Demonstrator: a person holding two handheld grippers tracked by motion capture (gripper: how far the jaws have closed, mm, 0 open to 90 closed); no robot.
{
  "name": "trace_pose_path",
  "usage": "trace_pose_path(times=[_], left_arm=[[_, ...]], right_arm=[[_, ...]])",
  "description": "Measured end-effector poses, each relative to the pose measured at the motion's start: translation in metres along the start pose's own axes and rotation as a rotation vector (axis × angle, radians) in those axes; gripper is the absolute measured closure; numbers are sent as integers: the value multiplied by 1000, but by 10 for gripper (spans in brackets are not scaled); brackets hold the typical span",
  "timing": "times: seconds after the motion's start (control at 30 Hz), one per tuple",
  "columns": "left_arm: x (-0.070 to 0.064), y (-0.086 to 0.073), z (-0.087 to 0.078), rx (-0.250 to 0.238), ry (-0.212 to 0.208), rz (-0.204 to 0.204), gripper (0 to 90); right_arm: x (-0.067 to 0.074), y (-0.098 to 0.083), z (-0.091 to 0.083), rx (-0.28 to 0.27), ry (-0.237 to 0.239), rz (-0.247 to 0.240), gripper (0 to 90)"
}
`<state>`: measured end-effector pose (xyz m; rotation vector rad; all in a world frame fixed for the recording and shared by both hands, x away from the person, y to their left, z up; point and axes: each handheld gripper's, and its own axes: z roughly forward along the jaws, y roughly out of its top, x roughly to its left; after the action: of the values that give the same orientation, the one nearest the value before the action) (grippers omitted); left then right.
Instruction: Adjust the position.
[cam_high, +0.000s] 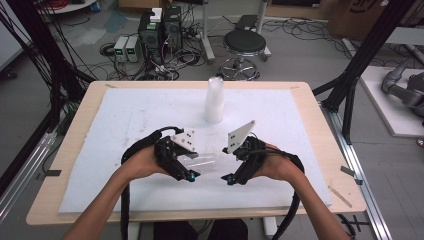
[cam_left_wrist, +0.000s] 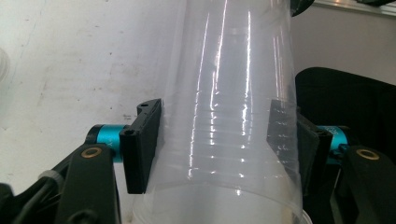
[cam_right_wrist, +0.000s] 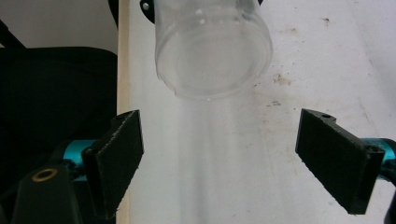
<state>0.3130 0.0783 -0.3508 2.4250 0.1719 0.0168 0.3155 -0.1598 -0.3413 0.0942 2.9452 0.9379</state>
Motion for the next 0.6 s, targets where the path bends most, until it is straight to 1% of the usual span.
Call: trace_pose_path(times=[0.03,0.07,0.13,0.2,0.27,0.33,0.37,0.47,0.6], left_arm=[[0,1,1,7,-2,-5,367],[-1,4,3,20,-1,-1,366],[-1,7,5,25,-5,3,366],[-1,9,6,21,-4,11,366],[-1,10,8,22,-3,8,369],[-1,11,9,33,-7,11,369],[-1,11,10,33,-4,10,369],[-1,12,11,47,-7,10,372],[-1,13,13,59,-7,11,372]], right_arm=[[0,2,0,19,1,-8,155],[-1,3,1,23,2,-12,155],[-1,5,1,40,5,-19,157],[-1,7,1,41,10,-23,160],[-1,9,2,38,10,-27,162],[-1,10,2,37,15,-32,178],[-1,10,2,41,17,-27,180],[-2,10,3,43,19,-34,183],[-3,13,5,61,29,-38,200]])
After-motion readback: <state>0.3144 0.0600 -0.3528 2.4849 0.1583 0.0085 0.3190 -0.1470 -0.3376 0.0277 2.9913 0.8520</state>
